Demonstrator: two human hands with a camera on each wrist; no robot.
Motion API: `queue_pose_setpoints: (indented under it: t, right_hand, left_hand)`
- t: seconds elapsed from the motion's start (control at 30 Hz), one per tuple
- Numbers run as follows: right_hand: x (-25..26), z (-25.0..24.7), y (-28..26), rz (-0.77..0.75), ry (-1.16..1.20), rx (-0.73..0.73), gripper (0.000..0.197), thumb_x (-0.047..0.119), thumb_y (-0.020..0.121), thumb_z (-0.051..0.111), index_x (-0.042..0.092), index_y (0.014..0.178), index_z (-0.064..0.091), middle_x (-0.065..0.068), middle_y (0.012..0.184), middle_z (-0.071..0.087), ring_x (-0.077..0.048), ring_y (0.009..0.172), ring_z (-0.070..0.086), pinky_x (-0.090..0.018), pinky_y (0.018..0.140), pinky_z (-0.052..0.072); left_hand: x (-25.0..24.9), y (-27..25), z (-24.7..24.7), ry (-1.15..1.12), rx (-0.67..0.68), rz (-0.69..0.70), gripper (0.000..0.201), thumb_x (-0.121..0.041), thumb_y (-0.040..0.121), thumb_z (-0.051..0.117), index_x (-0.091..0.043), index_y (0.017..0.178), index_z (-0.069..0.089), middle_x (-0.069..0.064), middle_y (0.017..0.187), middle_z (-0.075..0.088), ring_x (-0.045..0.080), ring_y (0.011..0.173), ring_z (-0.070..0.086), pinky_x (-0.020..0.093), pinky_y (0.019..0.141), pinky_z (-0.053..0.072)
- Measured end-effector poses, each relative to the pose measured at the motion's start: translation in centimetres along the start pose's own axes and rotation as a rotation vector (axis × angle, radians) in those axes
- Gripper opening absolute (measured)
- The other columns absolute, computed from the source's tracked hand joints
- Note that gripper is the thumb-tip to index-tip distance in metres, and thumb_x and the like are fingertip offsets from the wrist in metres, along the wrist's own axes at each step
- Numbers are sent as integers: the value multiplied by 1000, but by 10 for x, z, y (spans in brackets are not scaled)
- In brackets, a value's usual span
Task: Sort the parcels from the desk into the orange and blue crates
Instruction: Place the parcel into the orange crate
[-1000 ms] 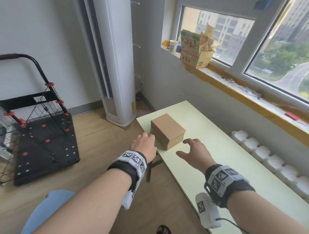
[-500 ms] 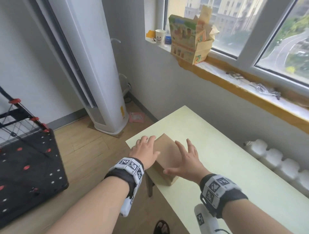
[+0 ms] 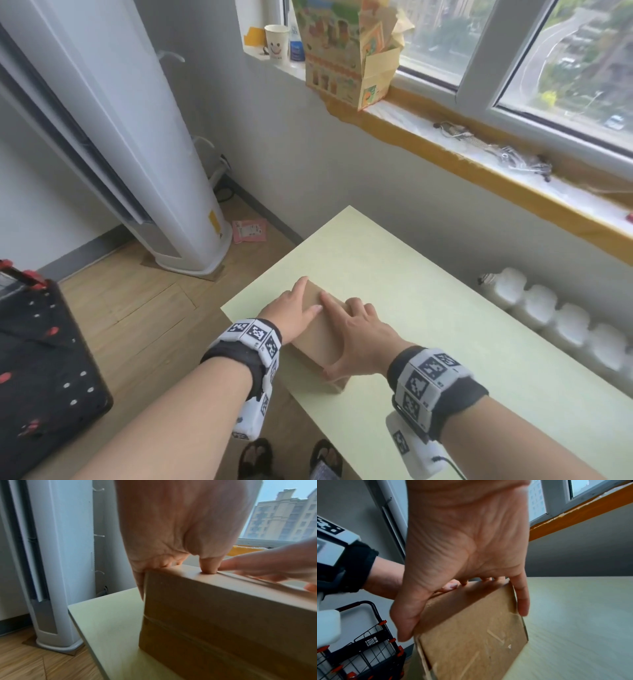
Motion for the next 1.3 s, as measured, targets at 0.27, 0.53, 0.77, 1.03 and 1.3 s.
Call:
queue_pose_setpoints:
  t: [0.27, 0.53, 0.77, 1.03, 1.3]
  right_hand:
    - [-11, -18, 0, 88, 118, 55, 112, 44, 67, 74, 51, 149, -4, 0, 132, 27, -22, 118, 29, -46, 96, 48]
    - [-48, -83, -8, 307, 372, -136, 81, 49, 67, 71, 39, 141, 40, 1, 121, 39, -19, 116, 38, -41, 100, 45]
    - [-75, -135, -32, 397, 785, -398, 30, 41, 88, 63, 18, 105, 71, 2, 96, 65, -10, 78, 56, -25, 66, 45]
    - [-83, -156, -53, 438, 977, -489, 43, 49, 90, 58, 14, 111, 70, 0, 90, 61, -14, 72, 51, -25, 61, 38]
    - [-93, -160, -74, 461, 996, -534, 79, 86, 72, 48, 22, 114, 67, 2, 109, 67, -18, 101, 61, -36, 88, 48]
  left_hand:
    - [-14, 16, -10, 78, 25, 39, 77, -53, 95, 45, -24, 154, 5, 11, 149, 39, 29, 131, 44, 39, 105, 38]
    - [-63, 21, -55, 149, -74, 357, 42, -33, 101, 37, -28, 143, 41, -3, 148, 37, 18, 131, 44, 32, 107, 35]
    - [-121, 13, -89, 371, -128, 629, 100, -15, 70, 67, -42, 149, 12, -12, 159, 7, 15, 145, 14, 36, 113, 30]
    - [-177, 6, -85, 633, -238, 856, 120, -24, 68, 79, -41, 150, -7, -7, 160, -1, 17, 148, -3, 40, 120, 13]
    - [-192, 9, -95, 400, -113, 831, 103, -24, 60, 83, -30, 143, 23, -8, 136, 34, 14, 131, 32, 34, 100, 43]
Point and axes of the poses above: each hand's wrist, its own y-axis towards the middle knuckle, its own z-axis out of the palm, x = y × z, the point moved 5 cm from there along y, towards the middle knuckle
